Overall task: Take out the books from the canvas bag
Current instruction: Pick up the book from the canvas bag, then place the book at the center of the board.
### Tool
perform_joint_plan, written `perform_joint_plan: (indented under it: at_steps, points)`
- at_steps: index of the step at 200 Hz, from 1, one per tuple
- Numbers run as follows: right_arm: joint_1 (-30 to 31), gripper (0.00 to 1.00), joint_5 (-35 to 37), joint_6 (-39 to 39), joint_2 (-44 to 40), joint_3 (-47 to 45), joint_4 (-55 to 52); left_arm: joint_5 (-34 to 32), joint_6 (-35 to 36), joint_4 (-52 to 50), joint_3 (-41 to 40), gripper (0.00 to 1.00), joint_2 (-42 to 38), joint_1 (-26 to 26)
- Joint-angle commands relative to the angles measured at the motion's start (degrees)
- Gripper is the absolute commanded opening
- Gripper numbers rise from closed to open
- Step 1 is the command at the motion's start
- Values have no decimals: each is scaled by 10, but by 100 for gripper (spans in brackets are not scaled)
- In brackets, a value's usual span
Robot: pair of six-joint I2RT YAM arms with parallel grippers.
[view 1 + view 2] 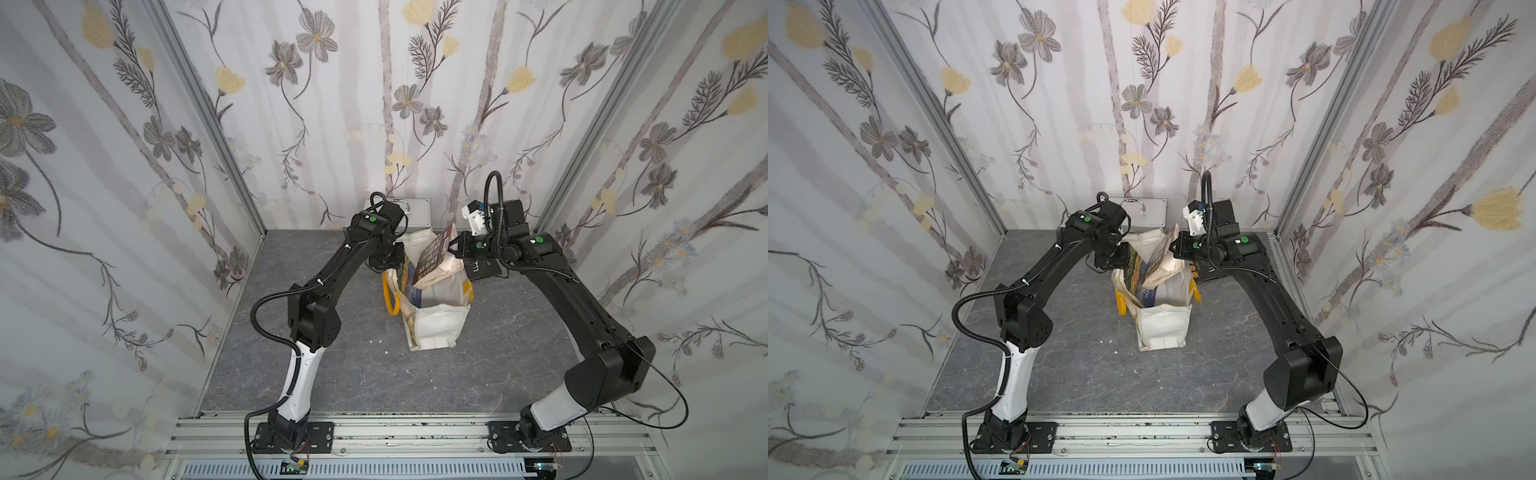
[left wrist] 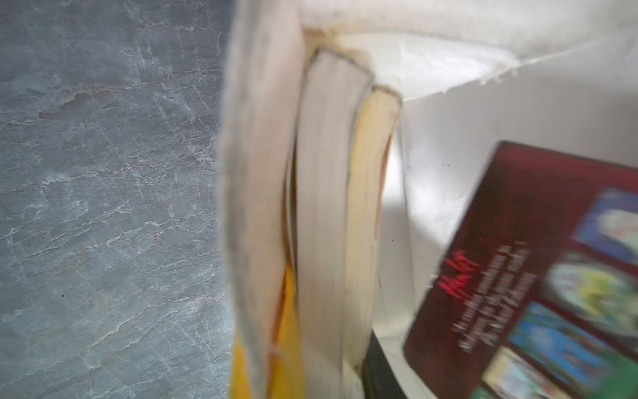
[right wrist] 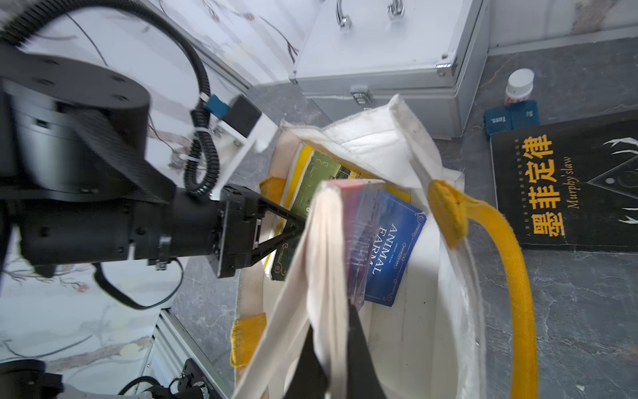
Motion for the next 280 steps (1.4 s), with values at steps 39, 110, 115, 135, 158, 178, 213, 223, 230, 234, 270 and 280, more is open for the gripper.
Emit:
perform_joint_plan:
  at_steps: [39,110,115,135,158,178,213,223,230,234,270,280]
  points:
    - [-113,0,-160,99,-192,-174,243,-74,6,-46,9,0,-10,1]
    - [-251,0,-171,179,-329,-318,283,-83,7,-41,7,0,-3,5]
    - [-265,0,-162,184,-335,-323,277,-82,8,-42,7,0,-3,4]
    - [-312,0,-141,198,-346,-332,255,-77,7,-40,7,0,-2,7]
    - [-319,0,-57,155,-332,-289,164,-73,9,-39,7,0,-3,10]
    - [-319,0,14,106,-290,-233,66,-69,12,-41,7,0,-3,13]
    - [-304,0,108,44,-229,-178,-30,-67,19,-44,6,0,-4,15]
    - [-285,0,145,29,-211,-163,-58,-66,19,-45,6,0,-4,16]
    - [-263,0,176,13,-193,-150,-80,-65,19,-45,6,0,-4,16]
    - [-249,0,194,5,-182,-141,-93,-64,19,-46,6,0,-4,16]
    - [-152,0,322,-30,-60,-72,-208,-56,19,-45,7,0,-6,17]
    - [-140,0,361,-41,-11,-59,-238,-47,21,-46,7,0,-6,18]
